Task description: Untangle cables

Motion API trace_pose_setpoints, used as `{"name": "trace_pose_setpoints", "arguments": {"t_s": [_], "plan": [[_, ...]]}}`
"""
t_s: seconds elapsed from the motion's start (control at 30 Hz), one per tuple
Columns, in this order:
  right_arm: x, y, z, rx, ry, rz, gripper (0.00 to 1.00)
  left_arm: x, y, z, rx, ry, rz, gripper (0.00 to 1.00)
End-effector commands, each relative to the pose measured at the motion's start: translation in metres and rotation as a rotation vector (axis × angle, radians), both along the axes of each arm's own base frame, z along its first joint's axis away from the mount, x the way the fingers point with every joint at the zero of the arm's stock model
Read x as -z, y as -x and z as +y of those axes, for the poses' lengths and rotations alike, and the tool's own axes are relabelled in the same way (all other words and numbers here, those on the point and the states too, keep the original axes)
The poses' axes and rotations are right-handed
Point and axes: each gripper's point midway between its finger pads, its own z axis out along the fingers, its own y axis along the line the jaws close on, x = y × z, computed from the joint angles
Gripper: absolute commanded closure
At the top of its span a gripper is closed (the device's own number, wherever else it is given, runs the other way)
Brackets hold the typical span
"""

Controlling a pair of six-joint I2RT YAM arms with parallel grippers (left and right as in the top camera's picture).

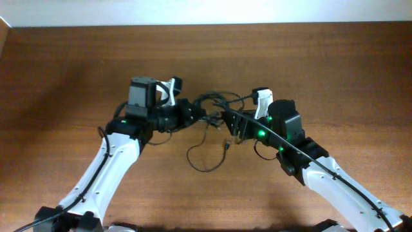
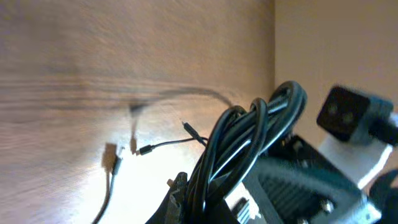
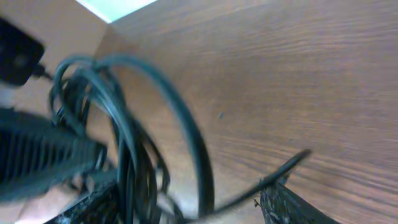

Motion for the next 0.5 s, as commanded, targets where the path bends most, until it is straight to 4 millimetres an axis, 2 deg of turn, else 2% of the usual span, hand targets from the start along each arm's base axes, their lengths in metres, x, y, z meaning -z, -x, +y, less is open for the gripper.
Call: {"name": "trace_pose_setpoints", "arguments": {"t_s": [0.0,0.1,0.17,0.23,0.3,0.33,0.37,0.4,0.43,0.47], "plan": [[0.012,-0.016,-0.031,0.195,0.104,-0.002,0.42,-0.014,0.011,-0.017,0.070,0.050,-0.006,1.00],[0.033,-0.019,-0.071,0.387,0.238,0.048,0.42,-0.019,0.013,-0.016,0.095,0.081,-0.014,1.00],[0.037,-0.021,-0.096,0.496,0.328,0.039,0.42,-0.026,0.019,-0.020,0.179,0.105,-0.084,1.00],[0.038,-0.022,-0.104,0.523,0.343,0.040,0.41,-0.029,0.020,-0.018,0.202,0.114,-0.111,1.00],[0.039,-0.026,-0.120,0.564,0.344,0.054,0.41,-0.038,0.024,-0.017,0.254,0.158,-0.153,1.00],[0.040,-0.027,-0.122,0.563,0.335,0.062,0.36,-0.045,0.028,-0.016,0.317,0.183,-0.228,1.00],[0.041,-0.027,-0.116,0.511,0.302,0.078,0.31,-0.045,0.027,-0.014,0.330,0.176,-0.265,1.00],[0.040,-0.023,-0.097,0.387,0.255,0.084,0.28,-0.041,0.021,-0.009,0.297,0.142,-0.268,1.00],[0.036,-0.012,-0.066,0.190,0.178,0.090,0.26,-0.034,0.011,-0.003,0.249,0.087,-0.271,1.00],[0.032,0.002,-0.043,0.056,0.097,0.116,0.25,-0.028,0.005,0.001,0.215,0.043,-0.273,1.00]]}}
